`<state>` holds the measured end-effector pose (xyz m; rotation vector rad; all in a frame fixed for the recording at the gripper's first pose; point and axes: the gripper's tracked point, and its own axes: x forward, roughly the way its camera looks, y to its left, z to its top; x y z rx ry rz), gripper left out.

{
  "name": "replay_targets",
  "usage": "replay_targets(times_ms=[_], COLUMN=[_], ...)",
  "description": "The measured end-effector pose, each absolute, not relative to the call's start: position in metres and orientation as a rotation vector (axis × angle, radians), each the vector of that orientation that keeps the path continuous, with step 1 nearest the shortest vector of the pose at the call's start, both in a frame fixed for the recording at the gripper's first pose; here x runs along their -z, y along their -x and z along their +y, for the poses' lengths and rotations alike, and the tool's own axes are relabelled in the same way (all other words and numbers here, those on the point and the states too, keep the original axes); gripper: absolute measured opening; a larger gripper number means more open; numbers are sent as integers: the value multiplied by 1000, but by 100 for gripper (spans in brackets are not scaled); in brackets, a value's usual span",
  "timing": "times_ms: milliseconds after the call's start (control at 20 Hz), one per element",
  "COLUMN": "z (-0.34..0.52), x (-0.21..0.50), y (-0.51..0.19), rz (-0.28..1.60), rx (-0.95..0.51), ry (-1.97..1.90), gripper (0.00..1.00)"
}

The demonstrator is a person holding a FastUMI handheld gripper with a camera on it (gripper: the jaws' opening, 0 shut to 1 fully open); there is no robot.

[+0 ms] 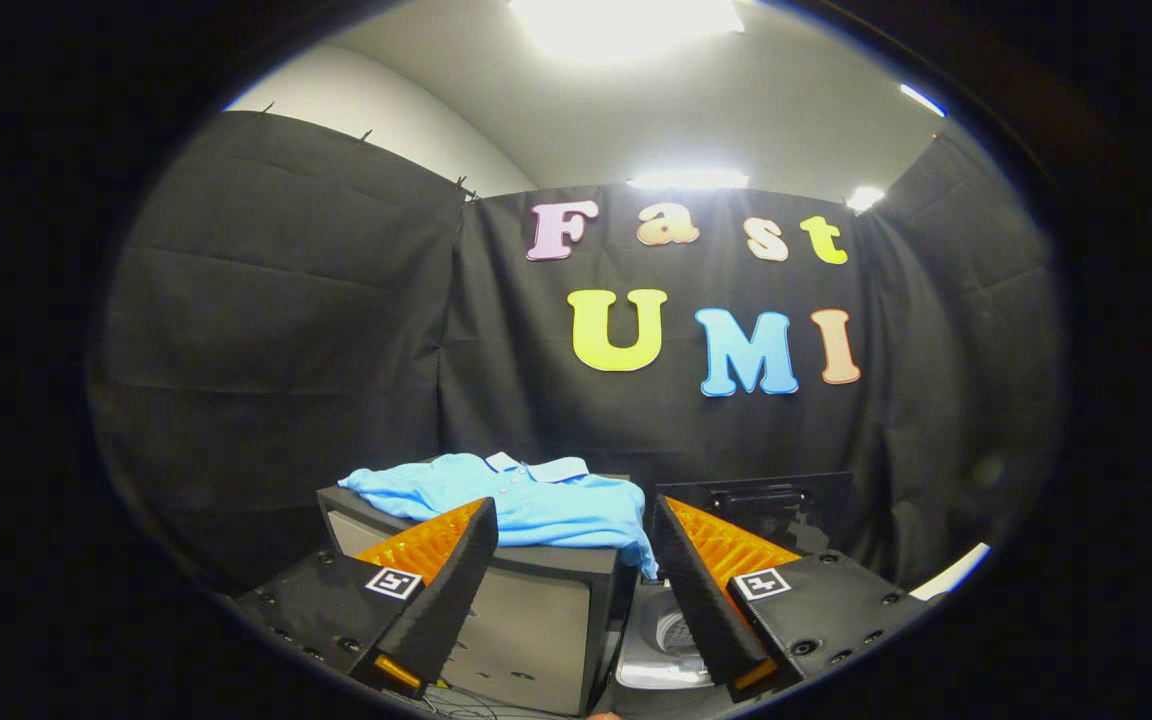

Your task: Put the clothes into the washing machine and then close the washing machine lid.

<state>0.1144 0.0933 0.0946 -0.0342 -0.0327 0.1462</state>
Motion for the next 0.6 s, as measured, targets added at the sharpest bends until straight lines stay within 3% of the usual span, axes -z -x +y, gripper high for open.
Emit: replay_targets(times_ms=[600], z=[161], x=[-118], y=[-218], rz=[10], rx=[-263], ry=[37], gripper=[97])
